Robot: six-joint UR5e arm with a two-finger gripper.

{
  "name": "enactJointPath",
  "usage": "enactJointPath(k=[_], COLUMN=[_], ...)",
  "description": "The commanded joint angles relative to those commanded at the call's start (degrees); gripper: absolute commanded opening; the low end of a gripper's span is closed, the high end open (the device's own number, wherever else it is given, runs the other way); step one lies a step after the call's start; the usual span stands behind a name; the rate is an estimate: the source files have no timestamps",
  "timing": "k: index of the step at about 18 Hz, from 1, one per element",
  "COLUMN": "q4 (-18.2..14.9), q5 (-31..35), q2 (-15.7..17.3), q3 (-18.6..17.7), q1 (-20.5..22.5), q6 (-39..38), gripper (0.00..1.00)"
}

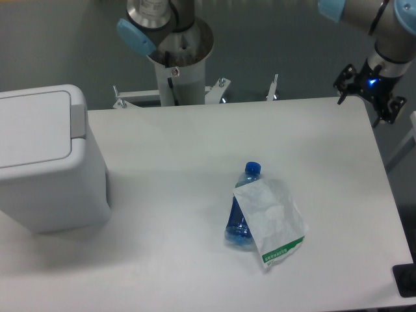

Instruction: Open the trash can

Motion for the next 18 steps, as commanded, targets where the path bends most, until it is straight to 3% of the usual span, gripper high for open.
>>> enactJointPath(k=[7, 10, 12, 14, 18], q4=[-0.27, 0.25, 1.66, 3.24, 3.16], q5=[-1.93, -5.70, -6.07, -6.15, -6.59], q2=[0.70, 1.58, 4.21, 5.36, 8.26], q3=[-2.37, -3.86, -6.14, -7.38, -8.61], q1=[-0.18, -0.26, -0.87, -2.71, -6.06], q6=[-0.79, -7.18, -12.72, -16.59, -22.57], gripper=[1.00, 1.00, 1.00, 1.00, 1.00])
